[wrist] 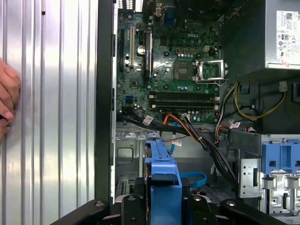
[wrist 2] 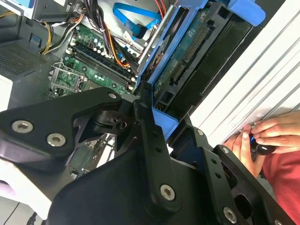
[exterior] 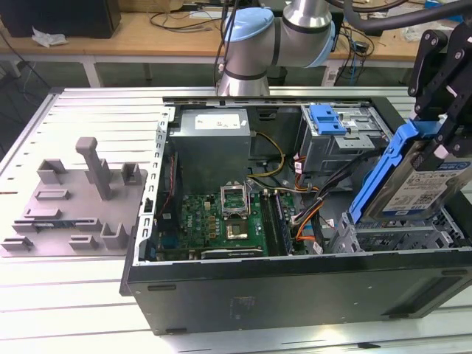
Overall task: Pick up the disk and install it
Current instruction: 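Insert the disk into the insertion slot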
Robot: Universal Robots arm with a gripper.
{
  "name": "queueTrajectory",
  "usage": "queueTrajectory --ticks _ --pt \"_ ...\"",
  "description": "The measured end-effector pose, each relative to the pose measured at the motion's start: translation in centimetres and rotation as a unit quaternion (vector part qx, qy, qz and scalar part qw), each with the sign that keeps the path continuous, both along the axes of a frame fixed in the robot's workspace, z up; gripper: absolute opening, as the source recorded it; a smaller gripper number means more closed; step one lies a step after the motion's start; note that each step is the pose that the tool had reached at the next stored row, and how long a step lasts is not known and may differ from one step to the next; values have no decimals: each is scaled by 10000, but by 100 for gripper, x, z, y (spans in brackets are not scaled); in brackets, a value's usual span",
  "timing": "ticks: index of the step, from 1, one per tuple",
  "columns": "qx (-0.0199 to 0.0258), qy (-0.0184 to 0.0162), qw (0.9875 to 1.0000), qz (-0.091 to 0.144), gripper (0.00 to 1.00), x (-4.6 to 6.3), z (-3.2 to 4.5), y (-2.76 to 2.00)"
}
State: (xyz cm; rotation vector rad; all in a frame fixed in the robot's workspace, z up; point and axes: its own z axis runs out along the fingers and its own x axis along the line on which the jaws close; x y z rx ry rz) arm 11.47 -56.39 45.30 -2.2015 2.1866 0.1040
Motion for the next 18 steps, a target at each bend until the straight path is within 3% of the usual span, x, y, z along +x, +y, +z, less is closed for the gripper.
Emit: queueTrajectory --ticks 18 --pt "0 0 10000 0 37 9 -122 0"
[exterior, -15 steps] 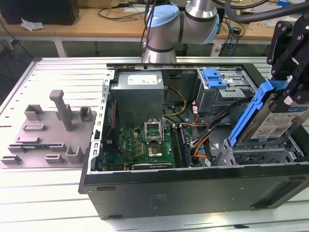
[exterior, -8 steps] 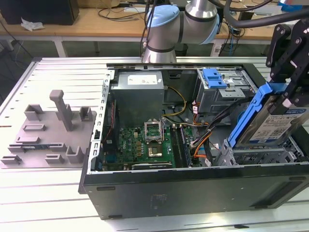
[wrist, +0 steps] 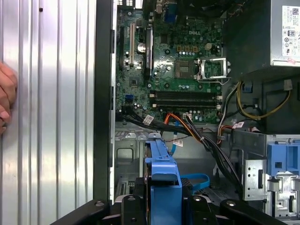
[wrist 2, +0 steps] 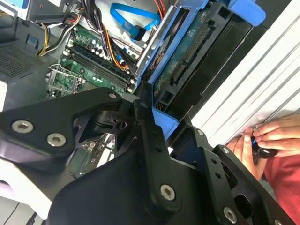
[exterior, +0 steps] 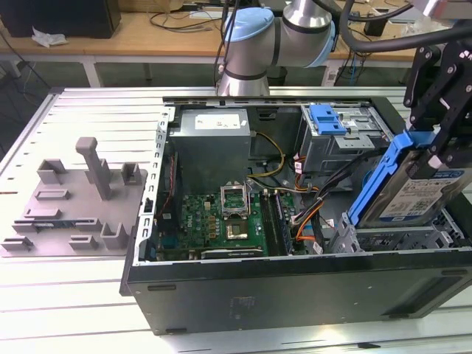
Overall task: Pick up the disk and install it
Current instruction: 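Insert the disk into the insertion slot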
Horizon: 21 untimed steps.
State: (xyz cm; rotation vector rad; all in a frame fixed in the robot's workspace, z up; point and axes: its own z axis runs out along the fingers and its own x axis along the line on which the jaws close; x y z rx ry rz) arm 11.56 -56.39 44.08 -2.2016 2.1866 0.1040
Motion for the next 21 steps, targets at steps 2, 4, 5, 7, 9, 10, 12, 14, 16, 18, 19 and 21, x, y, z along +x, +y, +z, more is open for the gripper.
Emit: queueTrajectory --ticks 2,4,5,7,9,10,12,14,16,18,19,21 --pt "0 0 10000 0 37 0 -13 0" --pt "0 0 10000 0 37 0 -33 0" --pt "0 0 10000 0 37 0 -39 0" --pt "0 0 10000 0 37 0 -51 0" --pt "0 0 10000 0 37 0 -68 0" --pt "0 0 10000 0 37 0 -75 0" --pt "0 0 10000 0 37 0 -95 0" --pt "0 0 10000 0 37 0 -107 0" --pt "0 0 10000 0 37 0 -119 0" --pt "0 0 10000 0 37 0 -135 0" --pt "0 0 10000 0 37 0 -142 0" --pt "0 0 10000 0 37 0 -161 0"
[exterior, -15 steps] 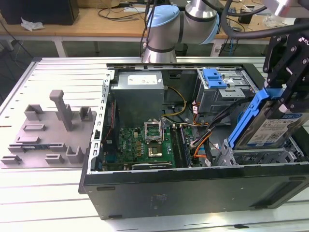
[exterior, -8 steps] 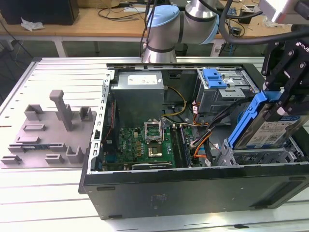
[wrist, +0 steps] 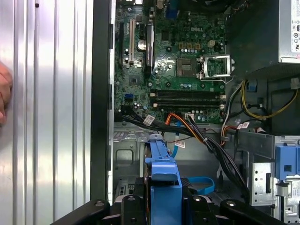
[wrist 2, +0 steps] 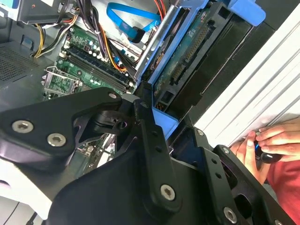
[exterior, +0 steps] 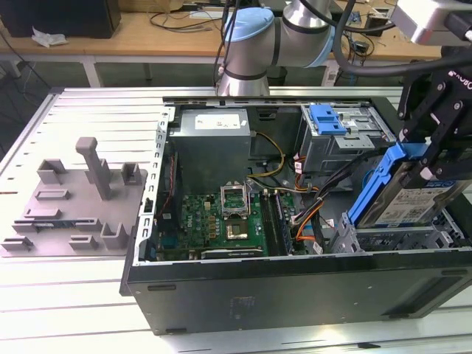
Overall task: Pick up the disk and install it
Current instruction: 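Insert the disk into the insertion slot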
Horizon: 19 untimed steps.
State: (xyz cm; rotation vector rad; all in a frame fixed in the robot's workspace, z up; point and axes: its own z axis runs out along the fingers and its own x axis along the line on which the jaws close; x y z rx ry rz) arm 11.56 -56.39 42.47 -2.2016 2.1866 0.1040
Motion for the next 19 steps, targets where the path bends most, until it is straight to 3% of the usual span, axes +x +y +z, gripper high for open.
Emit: queueTrajectory --ticks 19 --pt "0 0 10000 0 37 0 -137 0"
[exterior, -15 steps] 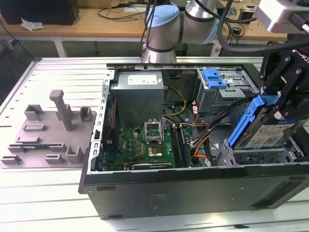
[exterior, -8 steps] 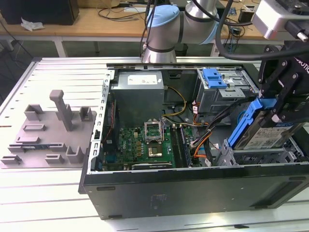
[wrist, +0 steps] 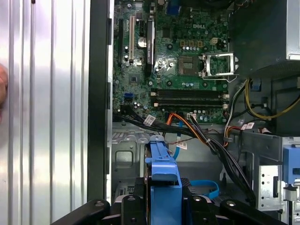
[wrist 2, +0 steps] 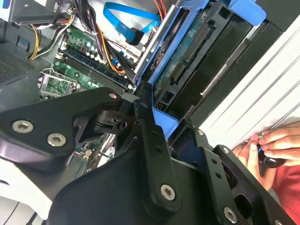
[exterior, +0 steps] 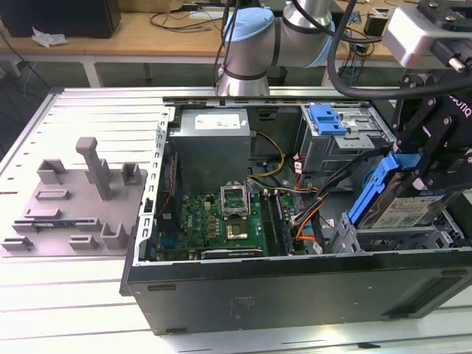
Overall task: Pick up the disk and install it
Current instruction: 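Insert the disk into the insertion slot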
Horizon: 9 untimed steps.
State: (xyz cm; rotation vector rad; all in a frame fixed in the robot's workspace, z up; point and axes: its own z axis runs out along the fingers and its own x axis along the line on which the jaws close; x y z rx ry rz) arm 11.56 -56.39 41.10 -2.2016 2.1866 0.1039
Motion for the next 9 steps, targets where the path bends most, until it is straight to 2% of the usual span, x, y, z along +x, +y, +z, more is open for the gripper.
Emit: queueTrajectory --ticks 9 --pt "-1 0 10000 0 37 0 -22 0"
